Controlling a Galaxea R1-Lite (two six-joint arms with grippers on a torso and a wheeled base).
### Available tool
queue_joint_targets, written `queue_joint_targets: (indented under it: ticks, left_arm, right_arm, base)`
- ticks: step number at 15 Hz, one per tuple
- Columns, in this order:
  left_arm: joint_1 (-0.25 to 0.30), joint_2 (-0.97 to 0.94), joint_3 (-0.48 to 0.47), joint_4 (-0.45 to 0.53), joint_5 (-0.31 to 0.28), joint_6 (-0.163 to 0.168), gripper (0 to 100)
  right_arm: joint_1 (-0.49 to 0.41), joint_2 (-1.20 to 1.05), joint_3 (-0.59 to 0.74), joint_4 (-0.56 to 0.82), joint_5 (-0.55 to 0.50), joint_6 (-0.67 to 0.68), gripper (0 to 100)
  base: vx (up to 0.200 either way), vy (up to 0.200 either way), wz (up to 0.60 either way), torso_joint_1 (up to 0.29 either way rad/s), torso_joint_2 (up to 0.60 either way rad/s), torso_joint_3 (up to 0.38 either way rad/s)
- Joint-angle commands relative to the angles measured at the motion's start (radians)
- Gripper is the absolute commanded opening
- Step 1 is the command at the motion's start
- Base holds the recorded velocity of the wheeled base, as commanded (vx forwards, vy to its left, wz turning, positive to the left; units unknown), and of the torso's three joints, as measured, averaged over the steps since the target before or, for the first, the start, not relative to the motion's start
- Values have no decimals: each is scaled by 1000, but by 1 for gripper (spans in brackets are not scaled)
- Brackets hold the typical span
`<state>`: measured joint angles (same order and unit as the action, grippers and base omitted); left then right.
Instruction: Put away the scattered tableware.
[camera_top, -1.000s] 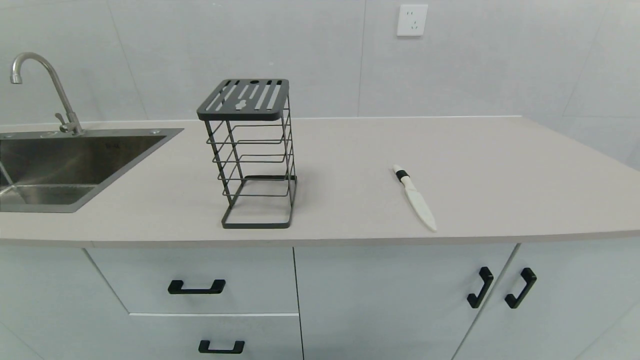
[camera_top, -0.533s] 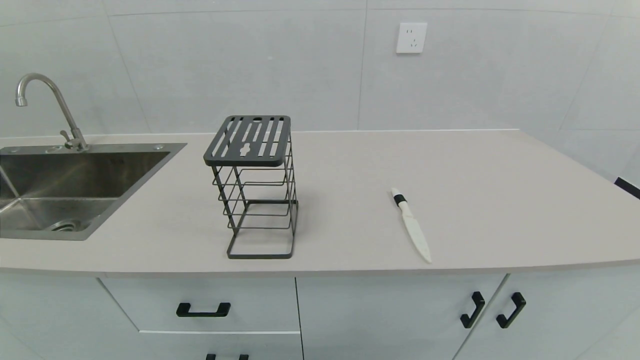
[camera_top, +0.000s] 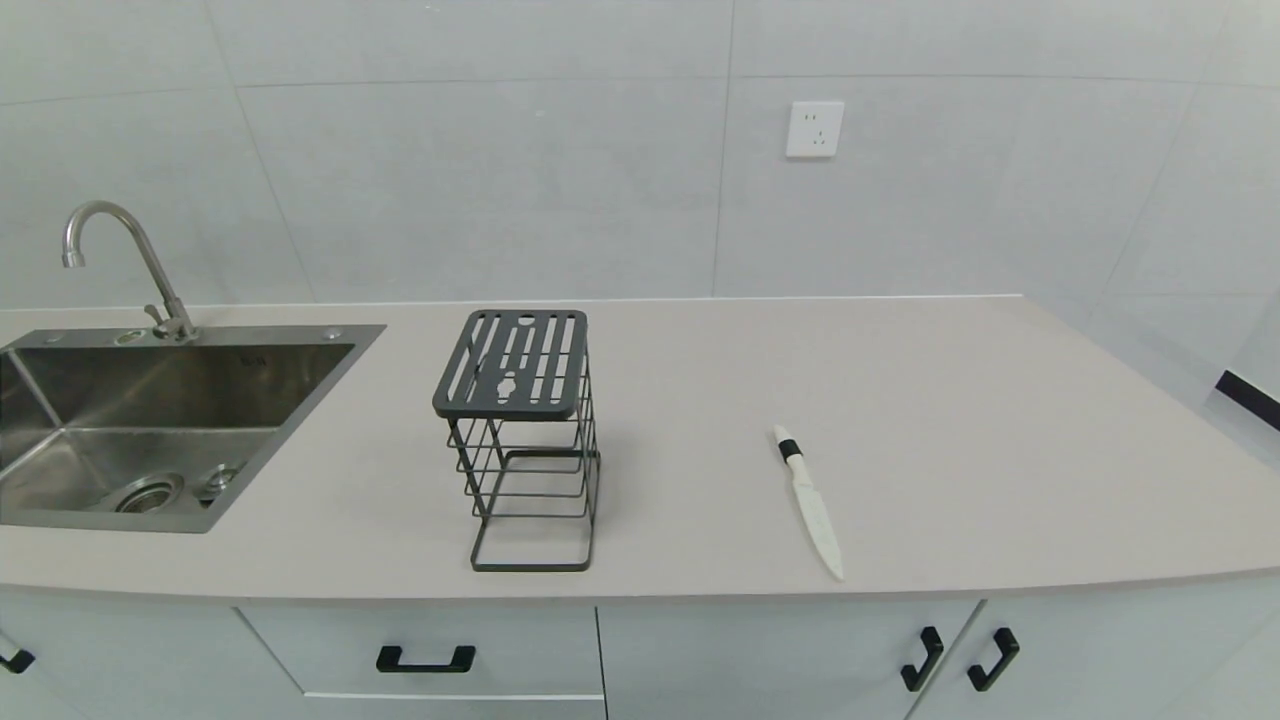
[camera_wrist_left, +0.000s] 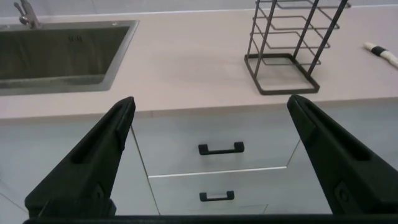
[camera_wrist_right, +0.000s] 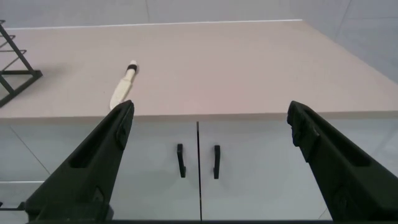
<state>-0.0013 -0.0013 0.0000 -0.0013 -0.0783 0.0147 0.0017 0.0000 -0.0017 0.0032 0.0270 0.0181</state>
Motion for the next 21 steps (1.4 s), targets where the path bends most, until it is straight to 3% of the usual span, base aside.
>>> queue_joint_targets:
  ticks: [1, 6, 17, 21]
  left_arm:
    - [0, 1, 0, 0, 0, 1, 100]
    - [0, 1, 0, 0, 0, -1, 100]
    - [0, 1, 0, 0, 2, -1, 100]
    - [0, 1, 0, 0, 2, -1, 100]
  right_arm:
    - [0, 2, 0, 0, 1, 0, 100]
    - [0, 2, 0, 0, 1, 0, 100]
    - [0, 2, 0, 0, 1, 0, 100]
    - [0, 2, 0, 0, 1, 0, 100]
  base:
    - [0, 0, 0, 300, -579, -271]
    - [0, 0, 0, 278, -549, -260]
    - [0, 0, 0, 5, -9, -5]
    - [0, 0, 0, 190, -10, 179]
